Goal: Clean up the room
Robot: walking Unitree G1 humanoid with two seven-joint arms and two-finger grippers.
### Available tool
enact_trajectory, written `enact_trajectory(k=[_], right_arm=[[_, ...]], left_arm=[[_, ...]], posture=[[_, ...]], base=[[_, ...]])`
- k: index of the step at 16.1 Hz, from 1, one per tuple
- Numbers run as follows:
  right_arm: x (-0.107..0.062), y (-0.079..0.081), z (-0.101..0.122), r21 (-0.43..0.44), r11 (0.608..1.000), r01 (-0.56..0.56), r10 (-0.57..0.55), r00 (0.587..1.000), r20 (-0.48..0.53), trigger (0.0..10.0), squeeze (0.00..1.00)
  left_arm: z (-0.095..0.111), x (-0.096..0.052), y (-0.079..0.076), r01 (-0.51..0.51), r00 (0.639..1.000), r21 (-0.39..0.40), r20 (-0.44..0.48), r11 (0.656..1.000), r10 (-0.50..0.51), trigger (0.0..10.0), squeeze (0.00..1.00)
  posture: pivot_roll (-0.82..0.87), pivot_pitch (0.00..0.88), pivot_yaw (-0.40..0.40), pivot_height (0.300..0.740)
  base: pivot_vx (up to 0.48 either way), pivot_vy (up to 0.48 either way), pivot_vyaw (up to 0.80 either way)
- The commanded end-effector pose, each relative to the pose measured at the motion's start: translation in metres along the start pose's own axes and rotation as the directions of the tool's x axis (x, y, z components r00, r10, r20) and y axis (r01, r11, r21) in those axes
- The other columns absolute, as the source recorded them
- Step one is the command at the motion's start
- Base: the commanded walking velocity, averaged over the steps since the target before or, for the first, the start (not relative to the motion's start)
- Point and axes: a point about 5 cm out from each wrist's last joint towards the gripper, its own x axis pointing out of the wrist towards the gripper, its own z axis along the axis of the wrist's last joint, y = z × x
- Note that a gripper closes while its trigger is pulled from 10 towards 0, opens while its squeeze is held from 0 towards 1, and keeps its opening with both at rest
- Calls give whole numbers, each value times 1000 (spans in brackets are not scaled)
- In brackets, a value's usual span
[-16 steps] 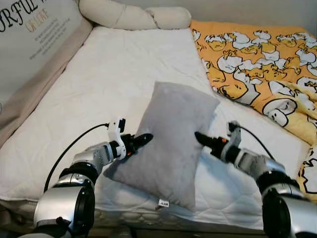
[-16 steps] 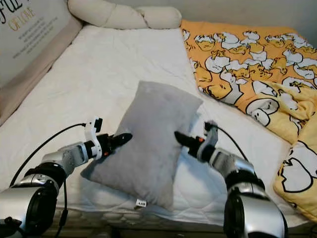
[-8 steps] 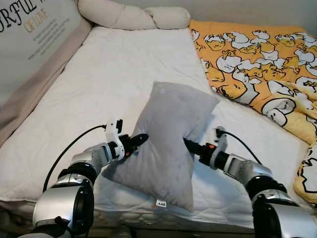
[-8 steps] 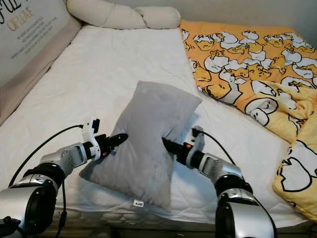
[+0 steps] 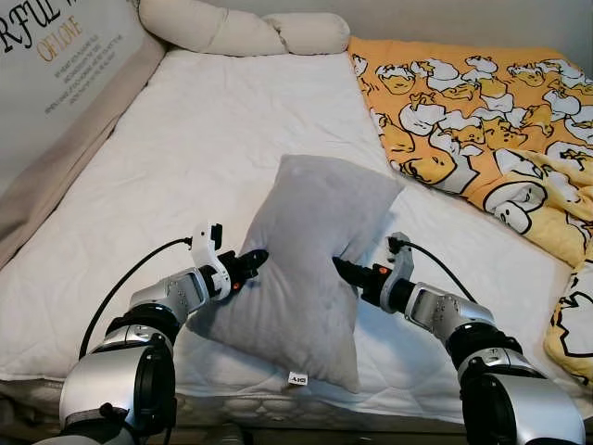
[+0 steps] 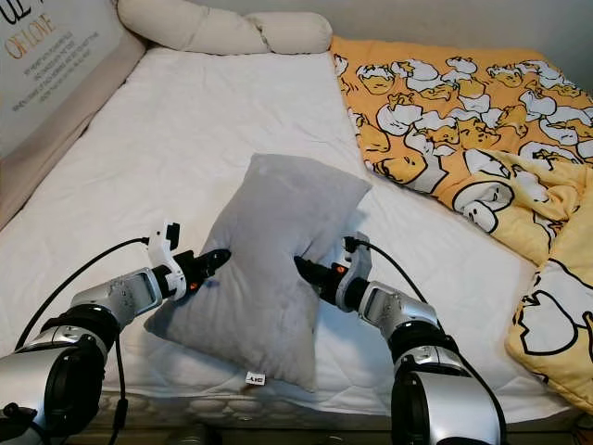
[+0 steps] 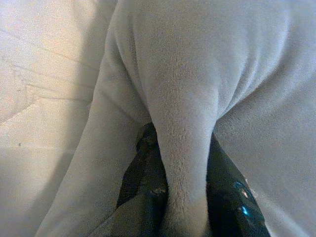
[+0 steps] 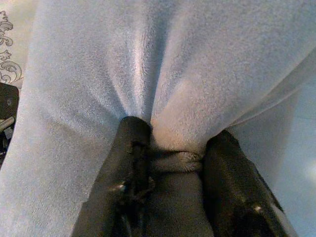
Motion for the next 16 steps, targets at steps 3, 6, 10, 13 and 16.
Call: enact_trajectory(k=[3, 6, 10, 13, 16], right_arm=[[6, 2, -12, 34, 999, 11, -9, 999, -42, 0, 0], [7, 3, -12, 50, 999, 13, -12, 1000, -25, 0, 0], [10, 7, -7, 70, 997, -21, 19, 999, 33, 0, 0], [11, 8, -3, 82, 996, -22, 16, 998, 69, 0, 0], [11, 13, 10, 77, 995, -58, 45, 985, 164, 0, 0]], left_arm=[[-10, 3, 0, -22, 999, -38, -40, 999, 21, 0, 0], [-8, 2, 1, -38, 998, -48, -42, 998, 36, 0, 0], [1, 6, -7, -55, 996, -27, -77, 998, 53, 0, 0], [3, 7, -8, -78, 994, -4, -79, 997, 77, 0, 0], [16, 9, -19, 33, 999, 101, -24, 994, -31, 0, 0]], posture=[[-43, 0, -46, 740], [-38, 0, -45, 740], [-29, 0, -42, 740], [-28, 0, -20, 740], [-29, 0, -8, 740]], base=[[0, 0, 0], [0, 0, 0], [0, 0, 0], [0, 0, 0], [0, 0, 0]])
